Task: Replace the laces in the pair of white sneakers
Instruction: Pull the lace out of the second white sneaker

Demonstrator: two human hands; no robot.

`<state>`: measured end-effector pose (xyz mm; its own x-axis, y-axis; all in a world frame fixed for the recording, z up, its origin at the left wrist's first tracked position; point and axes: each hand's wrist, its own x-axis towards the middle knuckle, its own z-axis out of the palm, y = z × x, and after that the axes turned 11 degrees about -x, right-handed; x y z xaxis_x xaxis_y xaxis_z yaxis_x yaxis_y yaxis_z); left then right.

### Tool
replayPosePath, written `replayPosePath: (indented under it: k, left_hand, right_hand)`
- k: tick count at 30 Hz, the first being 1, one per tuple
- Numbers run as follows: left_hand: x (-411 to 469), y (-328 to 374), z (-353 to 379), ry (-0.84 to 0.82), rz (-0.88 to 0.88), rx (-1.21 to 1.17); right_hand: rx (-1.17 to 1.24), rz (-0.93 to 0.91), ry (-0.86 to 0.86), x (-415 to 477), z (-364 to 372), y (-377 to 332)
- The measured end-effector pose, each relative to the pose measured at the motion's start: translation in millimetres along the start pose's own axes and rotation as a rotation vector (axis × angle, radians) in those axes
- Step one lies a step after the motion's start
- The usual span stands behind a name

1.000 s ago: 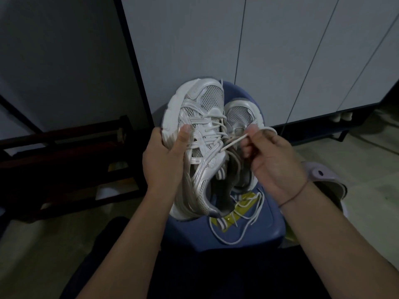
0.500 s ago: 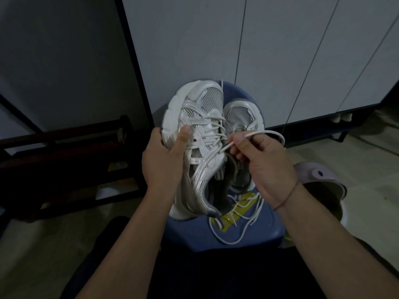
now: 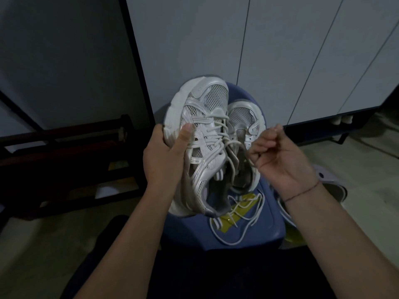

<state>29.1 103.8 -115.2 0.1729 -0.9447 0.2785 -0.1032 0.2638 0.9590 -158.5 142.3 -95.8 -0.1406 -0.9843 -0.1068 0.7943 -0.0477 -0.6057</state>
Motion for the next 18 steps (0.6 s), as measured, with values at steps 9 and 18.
replayPosePath:
  k: [9,18]
  left_hand:
    - [4,-1,-6,0.029,-0.031,-0.129]
    - [-2,2,1,-0.026,-0.007,-0.125]
  right_hand:
    - [-1.507,-0.051,0.118,-16,-6,0]
    - [-1.249,-0.43,-0.024,-7,-2,11]
